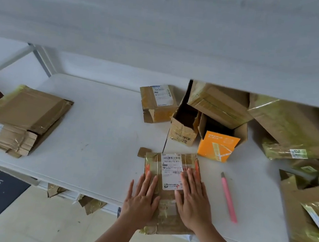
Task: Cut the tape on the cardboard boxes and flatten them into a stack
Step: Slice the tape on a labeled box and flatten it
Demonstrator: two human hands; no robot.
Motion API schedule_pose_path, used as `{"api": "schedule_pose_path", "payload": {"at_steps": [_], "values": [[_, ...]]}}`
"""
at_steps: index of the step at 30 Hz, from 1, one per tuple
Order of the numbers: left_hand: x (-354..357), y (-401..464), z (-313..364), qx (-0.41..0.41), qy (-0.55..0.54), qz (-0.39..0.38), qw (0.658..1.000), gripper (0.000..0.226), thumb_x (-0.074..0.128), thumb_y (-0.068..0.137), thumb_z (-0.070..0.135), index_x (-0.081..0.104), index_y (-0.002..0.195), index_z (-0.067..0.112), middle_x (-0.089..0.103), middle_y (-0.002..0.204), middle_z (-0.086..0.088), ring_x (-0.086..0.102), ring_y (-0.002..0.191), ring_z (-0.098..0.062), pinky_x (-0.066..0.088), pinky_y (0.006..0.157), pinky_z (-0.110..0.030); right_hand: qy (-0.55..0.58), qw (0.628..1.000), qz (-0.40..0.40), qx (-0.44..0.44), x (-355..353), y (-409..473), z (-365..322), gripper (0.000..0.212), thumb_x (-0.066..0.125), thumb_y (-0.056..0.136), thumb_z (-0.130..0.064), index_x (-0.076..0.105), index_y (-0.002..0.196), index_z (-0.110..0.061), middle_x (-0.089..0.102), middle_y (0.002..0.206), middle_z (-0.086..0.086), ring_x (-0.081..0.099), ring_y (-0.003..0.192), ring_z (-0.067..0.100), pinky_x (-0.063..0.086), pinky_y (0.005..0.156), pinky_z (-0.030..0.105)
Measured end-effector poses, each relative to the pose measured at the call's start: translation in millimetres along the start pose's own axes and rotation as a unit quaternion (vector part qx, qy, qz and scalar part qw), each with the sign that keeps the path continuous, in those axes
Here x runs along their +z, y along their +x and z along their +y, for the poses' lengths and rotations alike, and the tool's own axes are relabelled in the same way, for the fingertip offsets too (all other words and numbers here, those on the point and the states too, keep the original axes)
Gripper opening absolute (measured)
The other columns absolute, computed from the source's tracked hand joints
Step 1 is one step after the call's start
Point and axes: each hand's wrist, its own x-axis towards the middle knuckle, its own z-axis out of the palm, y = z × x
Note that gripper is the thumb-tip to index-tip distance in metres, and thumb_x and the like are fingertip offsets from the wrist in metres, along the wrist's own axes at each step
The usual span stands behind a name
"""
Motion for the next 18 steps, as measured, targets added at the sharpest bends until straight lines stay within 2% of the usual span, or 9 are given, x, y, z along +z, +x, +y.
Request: {"api": "schedule_pose_path", "payload": {"at_steps": [1, 3, 5, 7, 10, 13, 15, 17, 18], "values": [[0, 1, 0, -0.007, 0.005, 0.016, 1.0, 0.066, 0.004, 0.102, 0.053, 0.017, 0.157, 0.019, 0.024, 0.161, -0.004, 0.025, 0.147, -0.024, 0.006, 0.118, -0.044, -0.004, 1.0, 0.006, -0.001, 1, -1, 0, 0.065, 0.009, 0.101, -0.053, 0.017, 0.157, -0.022, 0.007, 0.166, 0.002, -0.001, 0.153, 0.019, 0.016, 0.122, 0.043], [-5, 0, 6, -0.01, 0.026, 0.012, 1.0, 0.072, -0.014, 0.093, 0.057, -0.009, 0.157, 0.025, -0.014, 0.163, 0.001, -0.004, 0.152, -0.026, -0.007, 0.122, -0.045, 0.003, 1.0, 0.008, 0.002, -1, -2, 0, 0.064, 0.015, 0.101, -0.054, 0.019, 0.157, -0.024, 0.009, 0.166, 0.004, 0.003, 0.153, 0.021, 0.018, 0.121, 0.046], [-4, -2, 11, -0.045, -0.009, -0.001, 0.999, 0.068, -0.007, 0.093, 0.06, -0.028, 0.15, 0.03, -0.035, 0.156, 0.002, -0.022, 0.148, -0.028, -0.013, 0.12, -0.046, 0.027, 0.999, 0.031, 0.013, -3, -4, -1, 0.064, 0.028, 0.1, -0.052, 0.026, 0.155, -0.021, 0.015, 0.164, 0.009, 0.014, 0.151, 0.026, 0.022, 0.12, 0.046], [-12, -7, 17, -0.107, -0.083, -0.009, 0.991, 0.074, 0.016, 0.101, 0.056, -0.025, 0.152, 0.022, -0.023, 0.162, -0.005, -0.012, 0.151, -0.031, -0.003, 0.122, -0.045, 0.119, 0.986, 0.092, 0.072, -3, -5, 0, 0.062, 0.046, 0.099, -0.043, 0.033, 0.151, -0.01, 0.026, 0.157, 0.015, 0.024, 0.144, 0.031, 0.028, 0.114, 0.045], [-20, -17, 27, -0.193, -0.17, 0.028, 0.966, 0.069, 0.037, 0.1, 0.053, 0.018, 0.151, 0.012, 0.023, 0.148, -0.011, 0.021, 0.14, -0.03, 0.021, 0.116, -0.042, 0.184, 0.948, 0.158, 0.206, -2, -17, 5, 0.058, 0.047, 0.098, -0.044, 0.055, 0.126, 0.006, 0.046, 0.129, 0.027, 0.042, 0.12, 0.045, 0.034, 0.102, 0.047], [-29, -22, 36, -0.251, -0.265, 0.026, 0.931, 0.052, 0.048, 0.097, 0.049, 0.04, 0.131, 0.01, 0.039, 0.133, -0.009, 0.035, 0.127, -0.029, 0.031, 0.107, -0.038, 0.211, 0.94, 0.089, 0.255, -2, -31, 7, 0.043, 0.061, 0.095, -0.033, 0.06, 0.106, 0.008, 0.048, 0.122, 0.024, 0.042, 0.113, 0.044, 0.035, 0.1, 0.048], [-36, -21, 38, -0.271, -0.386, 0.032, 0.881, 0.04, 0.053, 0.097, 0.041, 0.041, 0.122, 0.012, 0.047, 0.128, -0.009, 0.044, 0.121, -0.028, 0.039, 0.103, -0.039, 0.275, 0.924, 0.071, 0.255, -11, -31, 6, 0.044, 0.062, 0.092, -0.038, 0.058, 0.105, 0.004, 0.052, 0.116, 0.02, 0.045, 0.109, 0.039, 0.036, 0.096, 0.045], [-42, -23, 41, -0.26, -0.521, 0.049, 0.811, 0.027, 0.053, 0.099, 0.033, 0.039, 0.115, 0.017, 0.058, 0.12, -0.01, 0.058, 0.107, -0.026, 0.051, 0.092, -0.042, 0.36, 0.902, 0.074, 0.225, -29, -31, 3, 0.041, 0.054, 0.094, -0.045, 0.051, 0.108, -0.007, 0.059, 0.101, 0.011, 0.055, 0.094, 0.03, 0.043, 0.077, 0.033], [-47, -27, 42, -0.254, -0.559, 0.058, 0.787, 0.022, 0.052, 0.1, 0.031, 0.039, 0.113, 0.019, 0.062, 0.115, -0.01, 0.064, 0.1, -0.025, 0.056, 0.085, -0.043, 0.402, 0.888, 0.062, 0.216, -39, -32, 0, 0.031, 0.053, 0.098, -0.041, 0.045, 0.11, -0.013, 0.059, 0.096, 0.005, 0.058, 0.086, 0.023, 0.043, 0.067, 0.026]]}}
